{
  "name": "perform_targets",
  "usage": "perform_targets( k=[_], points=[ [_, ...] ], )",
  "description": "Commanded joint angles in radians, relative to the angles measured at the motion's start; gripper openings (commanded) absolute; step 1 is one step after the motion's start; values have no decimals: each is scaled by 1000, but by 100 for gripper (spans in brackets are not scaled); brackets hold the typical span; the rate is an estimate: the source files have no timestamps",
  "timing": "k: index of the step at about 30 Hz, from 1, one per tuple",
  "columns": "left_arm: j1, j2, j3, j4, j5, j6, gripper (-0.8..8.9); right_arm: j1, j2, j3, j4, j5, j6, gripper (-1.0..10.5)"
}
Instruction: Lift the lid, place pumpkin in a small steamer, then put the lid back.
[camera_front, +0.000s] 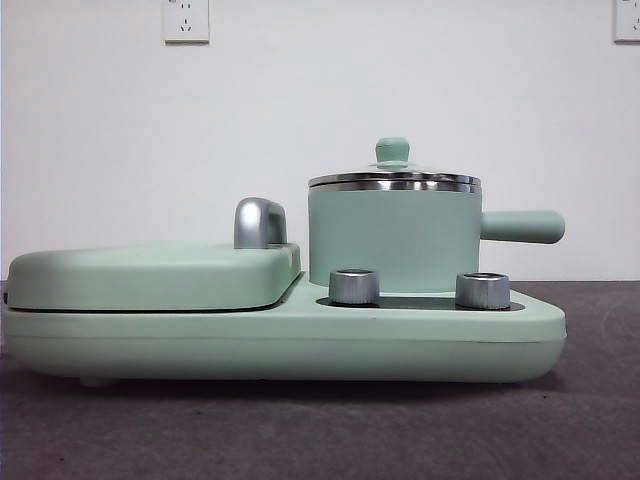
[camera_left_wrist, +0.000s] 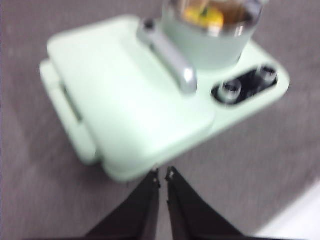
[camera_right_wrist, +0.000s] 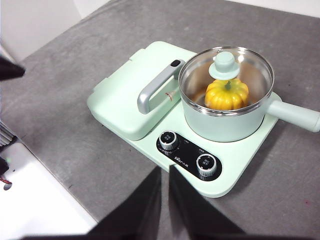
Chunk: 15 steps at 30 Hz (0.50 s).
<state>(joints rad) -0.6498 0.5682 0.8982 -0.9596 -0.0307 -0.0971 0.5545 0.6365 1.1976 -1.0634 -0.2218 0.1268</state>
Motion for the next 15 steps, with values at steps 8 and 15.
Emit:
perform_targets(
  k=[8,15],
  points=[
    [-5,-104,11,-37,-3,-1,7,6,0,13,33,11,-11,7],
    [156,-171,-92,87,39,23,7,6,0,14,35,13,-11,7]
  ],
)
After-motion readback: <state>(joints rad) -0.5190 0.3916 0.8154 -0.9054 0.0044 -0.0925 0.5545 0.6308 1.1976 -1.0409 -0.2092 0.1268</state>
